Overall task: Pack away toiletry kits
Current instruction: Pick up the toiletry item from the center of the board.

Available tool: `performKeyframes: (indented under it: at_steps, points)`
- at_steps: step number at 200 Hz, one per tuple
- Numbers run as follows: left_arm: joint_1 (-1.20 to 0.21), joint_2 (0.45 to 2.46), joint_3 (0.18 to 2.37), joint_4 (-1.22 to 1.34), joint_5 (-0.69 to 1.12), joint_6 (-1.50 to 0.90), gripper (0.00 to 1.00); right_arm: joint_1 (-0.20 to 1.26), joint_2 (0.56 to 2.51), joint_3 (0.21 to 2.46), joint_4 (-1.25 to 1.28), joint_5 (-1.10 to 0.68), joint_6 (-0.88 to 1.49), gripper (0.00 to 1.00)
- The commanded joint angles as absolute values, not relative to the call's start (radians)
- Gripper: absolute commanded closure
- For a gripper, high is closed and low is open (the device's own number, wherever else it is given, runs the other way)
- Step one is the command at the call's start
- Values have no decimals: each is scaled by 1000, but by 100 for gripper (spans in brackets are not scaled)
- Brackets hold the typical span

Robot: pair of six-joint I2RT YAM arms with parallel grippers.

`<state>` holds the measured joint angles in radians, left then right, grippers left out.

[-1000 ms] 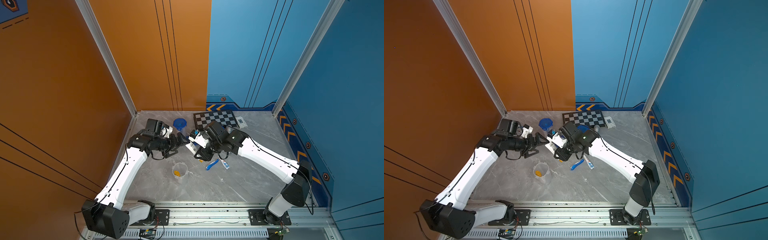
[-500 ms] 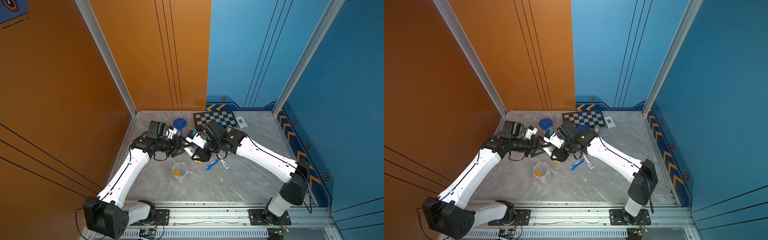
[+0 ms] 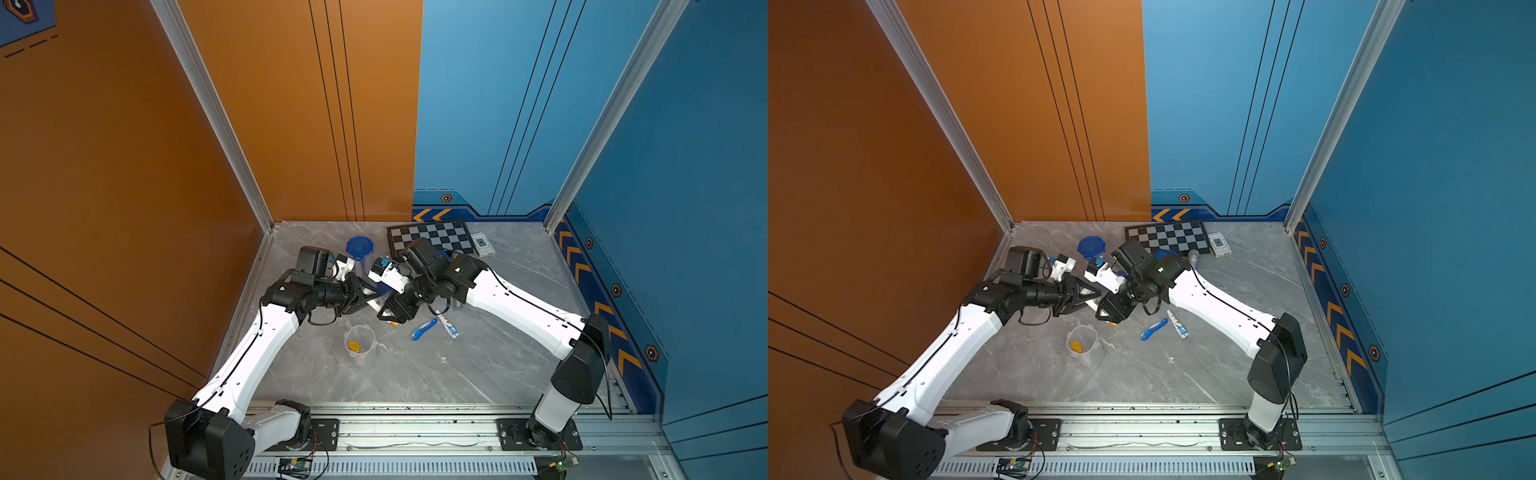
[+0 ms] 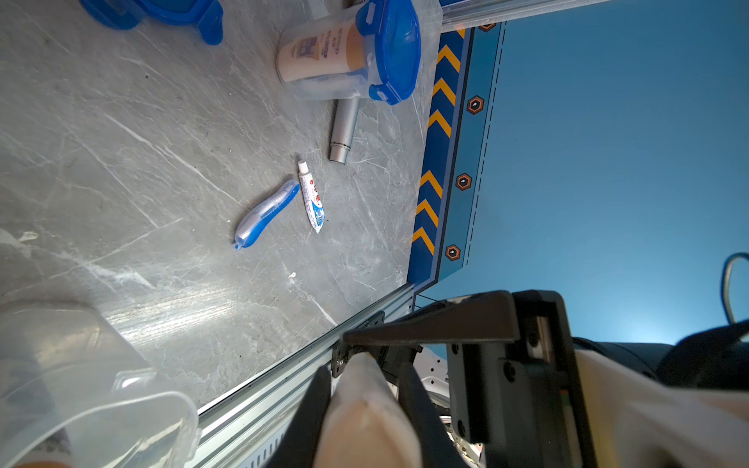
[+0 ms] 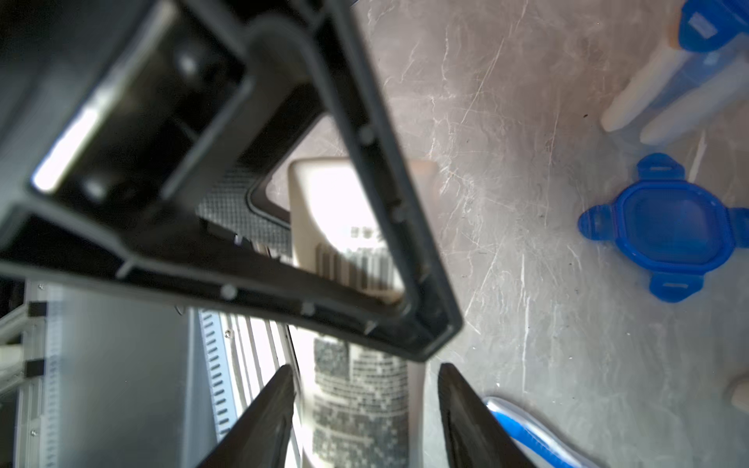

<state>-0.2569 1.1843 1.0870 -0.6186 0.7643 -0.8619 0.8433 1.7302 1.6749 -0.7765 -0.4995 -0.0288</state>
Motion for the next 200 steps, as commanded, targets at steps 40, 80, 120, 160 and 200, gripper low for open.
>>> performKeyframes:
  at_steps: [40,80,120,160,200]
  points:
    - [-171,1141,1128,-589,813,-836,100,612,1566,1364,-221,-790,559,0]
    - [-140,1114,1087,-313,855,-974,100,554,1618,1205,497,-984,1127,2]
    - [-137,1112,1037,-82,837,-1094,100,558,1749,1234,963,-1041,1484,11]
    - [-136,1101,997,12,800,-1132,100,582,1815,1287,1069,-1083,1588,19]
    - [-135,1098,962,113,758,-1173,100,613,1826,1316,1011,-1148,1570,22]
